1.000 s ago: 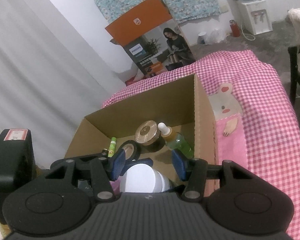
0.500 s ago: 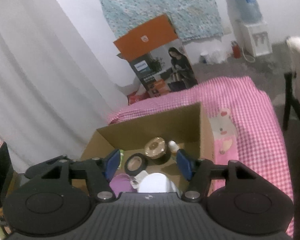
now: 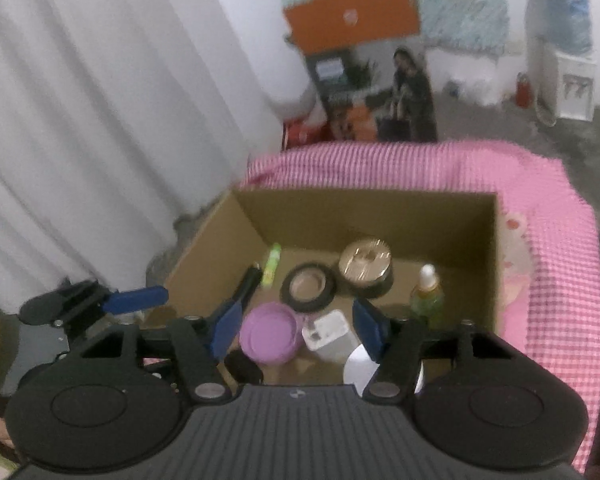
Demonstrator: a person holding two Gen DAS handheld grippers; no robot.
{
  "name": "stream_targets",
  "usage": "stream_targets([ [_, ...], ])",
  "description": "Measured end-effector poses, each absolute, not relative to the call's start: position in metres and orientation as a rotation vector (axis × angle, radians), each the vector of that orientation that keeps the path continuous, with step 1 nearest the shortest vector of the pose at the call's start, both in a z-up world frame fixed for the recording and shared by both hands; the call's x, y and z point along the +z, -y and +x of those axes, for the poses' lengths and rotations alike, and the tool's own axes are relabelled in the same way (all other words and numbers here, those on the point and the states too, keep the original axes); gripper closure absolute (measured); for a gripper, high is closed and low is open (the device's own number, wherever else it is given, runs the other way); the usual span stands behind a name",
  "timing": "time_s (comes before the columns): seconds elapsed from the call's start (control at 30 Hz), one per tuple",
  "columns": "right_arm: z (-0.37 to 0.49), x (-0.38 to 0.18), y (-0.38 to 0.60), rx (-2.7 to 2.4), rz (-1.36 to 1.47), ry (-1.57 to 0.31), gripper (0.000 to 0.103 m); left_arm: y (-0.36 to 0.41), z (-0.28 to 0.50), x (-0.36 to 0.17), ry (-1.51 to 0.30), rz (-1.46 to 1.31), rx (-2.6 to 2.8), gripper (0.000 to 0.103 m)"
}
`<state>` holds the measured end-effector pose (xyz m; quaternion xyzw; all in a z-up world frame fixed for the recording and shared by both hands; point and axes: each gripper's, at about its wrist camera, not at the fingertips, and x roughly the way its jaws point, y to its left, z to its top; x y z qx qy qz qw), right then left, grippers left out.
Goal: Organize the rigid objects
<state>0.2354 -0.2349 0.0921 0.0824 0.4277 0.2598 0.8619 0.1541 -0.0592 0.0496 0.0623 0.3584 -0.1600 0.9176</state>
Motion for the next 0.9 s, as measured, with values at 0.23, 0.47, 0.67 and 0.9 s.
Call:
stream_targets([
  [0.23, 0.272, 0.07, 0.192, 0.575, 0.023, -1.037, 0.049, 0.057, 0.174, 0.033, -0.789, 0.116, -0.36, 0.041],
  [0.47, 0.307, 0.039, 0.16, 0.572, -0.082, -1.161, 0.06, 0.056, 0.19, 0.012, -0.863, 0.097, -0.361, 0.046],
  [0.67, 0.325, 0.017, 0.139, 0.585, -0.183, -1.229, 0.06, 0.056, 0.198, 0.006, -0.897, 0.09, -0.361, 0.047],
  [0.9, 0.334, -0.001, 0.126, 0.608, -0.276, -1.308, 0.06, 0.055, 0.203, 0.004, -0.913, 0.087, -0.363, 0.047],
])
